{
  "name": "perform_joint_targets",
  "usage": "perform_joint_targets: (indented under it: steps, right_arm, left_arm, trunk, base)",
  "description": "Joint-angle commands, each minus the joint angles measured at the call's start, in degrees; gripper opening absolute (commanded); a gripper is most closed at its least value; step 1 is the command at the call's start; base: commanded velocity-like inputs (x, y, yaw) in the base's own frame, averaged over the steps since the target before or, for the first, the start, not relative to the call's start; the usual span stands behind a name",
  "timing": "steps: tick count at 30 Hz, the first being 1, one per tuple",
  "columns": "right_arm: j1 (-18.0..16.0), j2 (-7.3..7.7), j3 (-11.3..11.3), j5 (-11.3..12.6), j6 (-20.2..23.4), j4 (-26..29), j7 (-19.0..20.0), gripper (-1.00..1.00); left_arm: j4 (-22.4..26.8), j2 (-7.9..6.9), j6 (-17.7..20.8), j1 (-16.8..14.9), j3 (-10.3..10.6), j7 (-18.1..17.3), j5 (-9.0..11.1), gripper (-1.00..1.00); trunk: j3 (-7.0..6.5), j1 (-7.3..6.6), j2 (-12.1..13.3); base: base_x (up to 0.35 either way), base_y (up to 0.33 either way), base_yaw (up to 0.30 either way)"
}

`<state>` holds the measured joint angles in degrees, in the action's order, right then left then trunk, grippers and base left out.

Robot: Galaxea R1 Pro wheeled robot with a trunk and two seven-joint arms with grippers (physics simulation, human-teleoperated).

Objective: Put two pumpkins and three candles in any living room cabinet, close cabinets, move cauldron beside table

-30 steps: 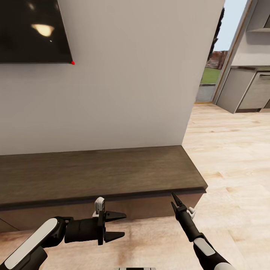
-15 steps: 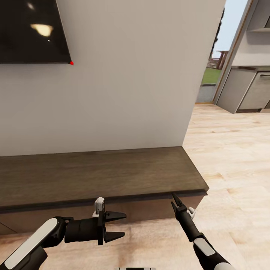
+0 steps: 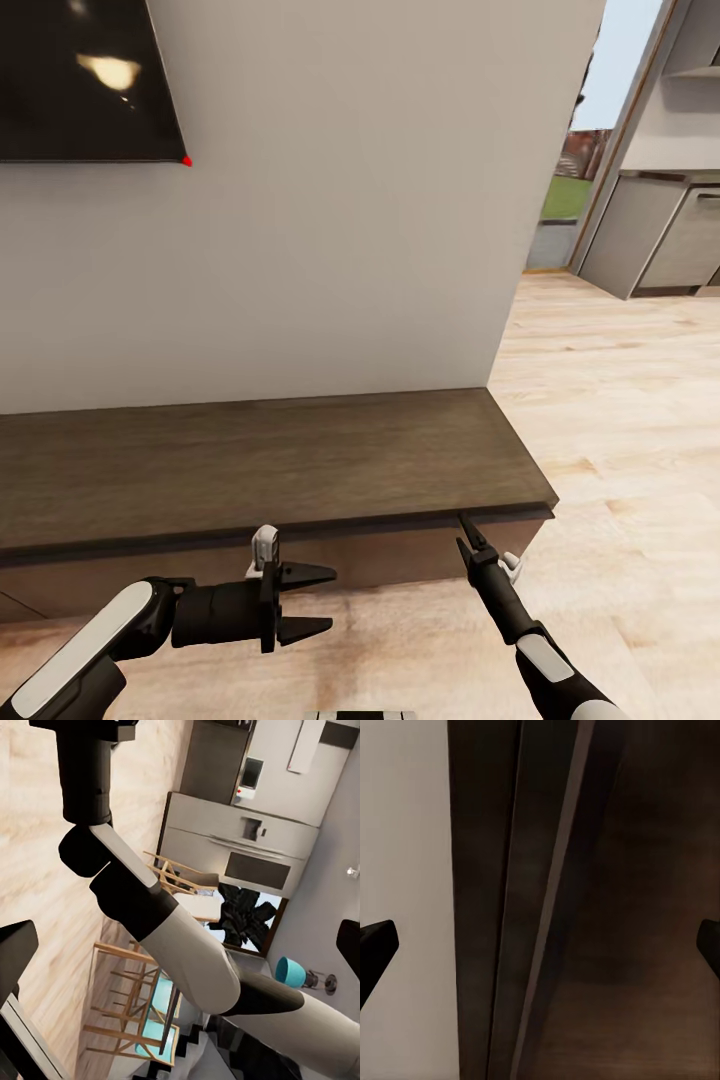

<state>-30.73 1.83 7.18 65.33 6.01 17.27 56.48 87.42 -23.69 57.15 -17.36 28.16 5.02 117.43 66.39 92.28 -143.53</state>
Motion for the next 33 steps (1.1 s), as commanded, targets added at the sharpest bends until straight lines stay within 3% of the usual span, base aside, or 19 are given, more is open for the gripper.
perform_joint_targets:
  steps: [1,6,11,33]
  right_arm:
    - [0.0,0.01,-0.1,0.6,0.6,0.0,0.2,1.0]
    - [0.0,0.01,-0.1,0.6,0.6,0.0,0.2,1.0]
    - [0.0,0.01,-0.1,0.6,0.6,0.0,0.2,1.0]
    - [0.0,0.01,-0.1,0.6,0.6,0.0,0.2,1.0]
  left_arm:
    - [0.0,-0.04,0.0,0.0,0.1,0.5,0.6,1.0]
    - [0.0,-0.04,0.0,0.0,0.1,0.5,0.6,1.0]
    - [0.0,-0.04,0.0,0.0,0.1,0.5,0.6,1.0]
    - [0.0,-0.11,0.1,0.0,0.1,0.5,0.6,1.0]
  trunk:
    - [0.05,-0.01,0.0]
    - [0.05,-0.01,0.0]
    - [1.15,0.12,-0.1]
    - [1.15,0.12,-0.1]
  base:
    - [0.0,0.0,0.0]
    - [0.0,0.0,0.0]
    - [0.0,0.0,0.0]
    - [0.024,0.0,0.0]
